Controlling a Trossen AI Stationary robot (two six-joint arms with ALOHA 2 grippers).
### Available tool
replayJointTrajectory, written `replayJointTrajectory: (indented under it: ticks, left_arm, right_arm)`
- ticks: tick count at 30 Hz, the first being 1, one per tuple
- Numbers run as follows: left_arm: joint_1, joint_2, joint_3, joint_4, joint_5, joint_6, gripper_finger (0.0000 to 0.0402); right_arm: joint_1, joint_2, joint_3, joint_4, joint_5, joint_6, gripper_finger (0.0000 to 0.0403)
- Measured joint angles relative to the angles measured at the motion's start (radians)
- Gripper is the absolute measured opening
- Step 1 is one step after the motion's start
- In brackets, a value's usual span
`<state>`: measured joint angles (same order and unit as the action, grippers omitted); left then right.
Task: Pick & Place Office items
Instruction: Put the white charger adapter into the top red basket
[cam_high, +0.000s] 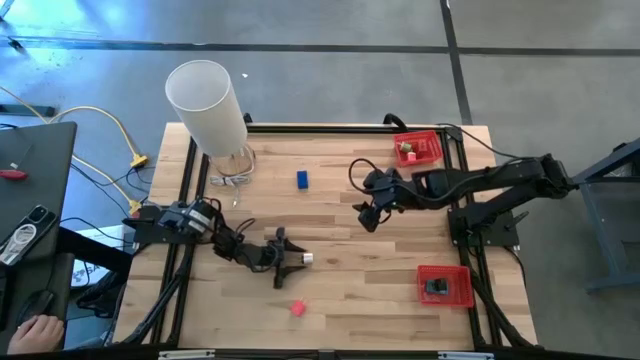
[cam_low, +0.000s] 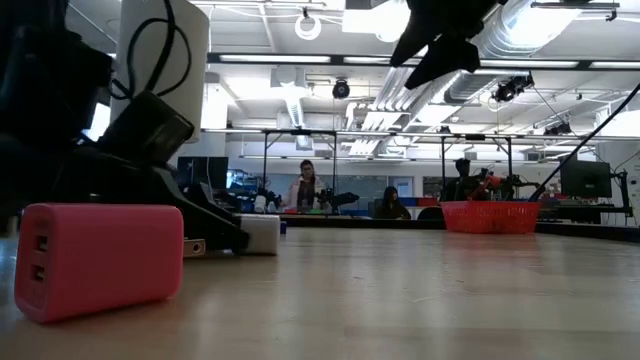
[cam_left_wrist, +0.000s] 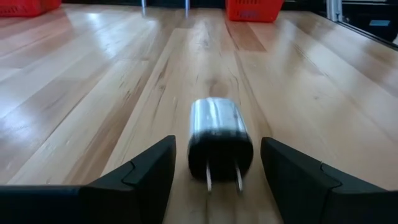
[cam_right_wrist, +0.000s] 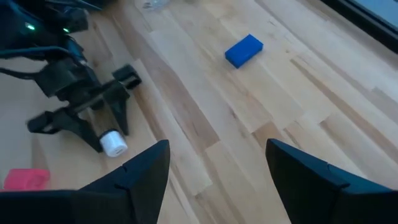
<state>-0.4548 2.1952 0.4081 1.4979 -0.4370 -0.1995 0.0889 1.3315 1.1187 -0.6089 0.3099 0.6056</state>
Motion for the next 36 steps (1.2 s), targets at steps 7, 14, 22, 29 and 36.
replayJointTrajectory:
  ticks: [7,14,22,29,36]
  left_arm:
    - [0.009,-0.001,0.021,-0.029,-0.004,0.016,0.0229]
    - [0.029,-0.001,0.035,-0.054,-0.006,-0.001,0.0229]
    - [0.029,-0.001,0.043,-0.076,-0.008,-0.008,0.0203]
    - [0.029,-0.001,0.044,-0.077,-0.012,-0.025,0.0136]
    - [0.029,-0.001,0.044,-0.078,-0.011,-0.03,0.0126]
  right_arm:
    - [0.018,0.0,0.0,0.001,0.0,0.0,0.0254]
    - [0.018,0.0,0.0,0.001,0.005,-0.005,0.0254]
    - [0.018,0.0,0.0,0.001,0.005,-0.031,0.0254]
    - [0.018,0.0,0.0,0.001,0.005,-0.034,0.0254]
    - [0.018,0.0,0.0,0.0,0.003,-0.025,0.0254]
